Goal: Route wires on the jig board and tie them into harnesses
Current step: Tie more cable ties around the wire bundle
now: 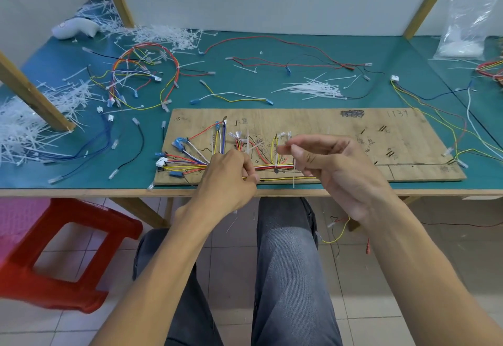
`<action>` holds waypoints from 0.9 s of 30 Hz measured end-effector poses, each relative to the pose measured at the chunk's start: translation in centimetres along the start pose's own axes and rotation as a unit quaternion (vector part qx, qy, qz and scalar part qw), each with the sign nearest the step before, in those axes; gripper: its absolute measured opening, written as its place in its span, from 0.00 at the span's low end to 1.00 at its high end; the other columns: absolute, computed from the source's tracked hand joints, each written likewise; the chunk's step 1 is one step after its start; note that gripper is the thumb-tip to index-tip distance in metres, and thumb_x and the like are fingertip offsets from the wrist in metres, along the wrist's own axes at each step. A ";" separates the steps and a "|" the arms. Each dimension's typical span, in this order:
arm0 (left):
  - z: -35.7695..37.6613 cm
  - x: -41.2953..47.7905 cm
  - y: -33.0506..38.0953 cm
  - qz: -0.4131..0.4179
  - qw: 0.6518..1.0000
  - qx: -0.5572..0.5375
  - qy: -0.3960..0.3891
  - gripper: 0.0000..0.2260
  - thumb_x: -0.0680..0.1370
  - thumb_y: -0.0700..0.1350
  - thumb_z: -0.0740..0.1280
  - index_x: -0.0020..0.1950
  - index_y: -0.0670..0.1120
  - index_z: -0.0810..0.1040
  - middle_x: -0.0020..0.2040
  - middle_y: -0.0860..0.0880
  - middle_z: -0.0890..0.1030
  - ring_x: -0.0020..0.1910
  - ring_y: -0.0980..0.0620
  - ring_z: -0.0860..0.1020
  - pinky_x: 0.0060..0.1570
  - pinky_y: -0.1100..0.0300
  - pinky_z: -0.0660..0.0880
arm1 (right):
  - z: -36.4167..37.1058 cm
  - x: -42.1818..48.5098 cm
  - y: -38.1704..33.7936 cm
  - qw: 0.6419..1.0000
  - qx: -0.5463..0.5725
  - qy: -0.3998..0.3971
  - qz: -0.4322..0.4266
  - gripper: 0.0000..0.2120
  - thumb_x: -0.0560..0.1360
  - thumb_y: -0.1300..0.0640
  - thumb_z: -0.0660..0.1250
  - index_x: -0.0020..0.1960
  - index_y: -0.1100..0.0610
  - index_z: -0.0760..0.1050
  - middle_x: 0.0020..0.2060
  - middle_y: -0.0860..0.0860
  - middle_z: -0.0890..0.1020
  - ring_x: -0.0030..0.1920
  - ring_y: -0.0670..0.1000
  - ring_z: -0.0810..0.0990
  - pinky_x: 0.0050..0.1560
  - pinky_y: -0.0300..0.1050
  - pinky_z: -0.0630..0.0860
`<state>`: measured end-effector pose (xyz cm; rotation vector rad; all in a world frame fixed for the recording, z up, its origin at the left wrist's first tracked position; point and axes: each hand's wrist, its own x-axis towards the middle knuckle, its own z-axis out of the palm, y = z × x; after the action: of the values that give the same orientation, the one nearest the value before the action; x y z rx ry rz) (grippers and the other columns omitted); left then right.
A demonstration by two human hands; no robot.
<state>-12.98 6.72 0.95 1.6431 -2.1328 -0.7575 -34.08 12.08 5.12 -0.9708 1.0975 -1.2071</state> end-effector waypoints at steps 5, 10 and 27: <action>0.0 -0.2 -0.1 0.012 1.000 -0.005 -0.004 0.06 0.78 0.47 0.74 0.42 0.52 0.81 0.37 0.56 0.78 0.39 0.61 0.73 0.35 0.67 0.64 | 1.4 2.1 1.2 0.991 -0.050 0.092 -0.086 0.07 0.73 0.62 0.80 0.51 0.58 0.89 0.39 0.50 0.88 0.36 0.44 0.80 0.42 0.39 0.76; -0.3 -0.3 -0.3 0.014 0.999 -0.032 -0.021 0.04 0.79 0.47 0.74 0.45 0.52 0.83 0.38 0.54 0.81 0.39 0.58 0.77 0.35 0.66 0.67 | 2.7 4.0 2.4 0.969 -0.106 0.150 -0.167 0.06 0.73 0.60 0.81 0.48 0.54 0.88 0.42 0.49 0.90 0.42 0.44 0.86 0.43 0.35 0.78; -0.2 -0.1 -0.9 0.017 0.997 -0.066 -0.019 0.04 0.79 0.50 0.74 0.45 0.54 0.81 0.37 0.53 0.81 0.36 0.58 0.77 0.32 0.67 0.66 | 1.9 2.9 6.0 0.862 -0.344 0.113 -0.355 0.11 0.76 0.66 0.77 0.58 0.59 0.87 0.47 0.49 0.89 0.47 0.46 0.88 0.47 0.49 0.85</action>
<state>-12.17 6.65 0.54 1.5312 -2.0829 -0.9064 -30.90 9.93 -0.59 -1.9464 1.4621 -1.5677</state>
